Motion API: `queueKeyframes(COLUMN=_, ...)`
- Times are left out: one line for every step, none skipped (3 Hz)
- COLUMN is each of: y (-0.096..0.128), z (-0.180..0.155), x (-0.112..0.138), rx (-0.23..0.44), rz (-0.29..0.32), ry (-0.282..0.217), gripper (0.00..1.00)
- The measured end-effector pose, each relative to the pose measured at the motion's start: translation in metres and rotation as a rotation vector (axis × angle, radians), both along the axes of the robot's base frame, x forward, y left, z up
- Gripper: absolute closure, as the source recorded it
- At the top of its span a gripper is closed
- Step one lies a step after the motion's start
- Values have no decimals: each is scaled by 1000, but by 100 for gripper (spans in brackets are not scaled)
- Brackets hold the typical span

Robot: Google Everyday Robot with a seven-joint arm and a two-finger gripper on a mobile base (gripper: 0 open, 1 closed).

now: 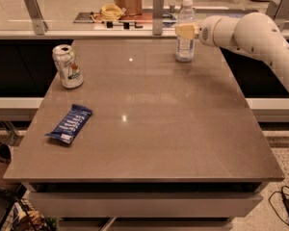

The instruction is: Move blue plastic bottle near rxbar blueberry

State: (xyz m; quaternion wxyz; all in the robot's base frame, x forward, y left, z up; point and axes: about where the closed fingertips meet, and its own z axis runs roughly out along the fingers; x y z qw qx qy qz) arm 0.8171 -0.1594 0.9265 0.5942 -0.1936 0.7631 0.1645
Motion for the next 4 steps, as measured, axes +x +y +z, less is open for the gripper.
queueKeyframes(y=2, z=11, x=-3, rx=4, rz=21, ry=8, gripper=100)
queueKeyframes(y=-8, z=43, x=-17, rx=15, rz=41, ry=15, gripper=100)
queueKeyframes(y=-9, z=63, x=-38, rx=46, rz=94, ry=24, gripper=100)
queueKeyframes(y=6, z=73, x=-66, rx=85, rz=177, ry=33, gripper=100)
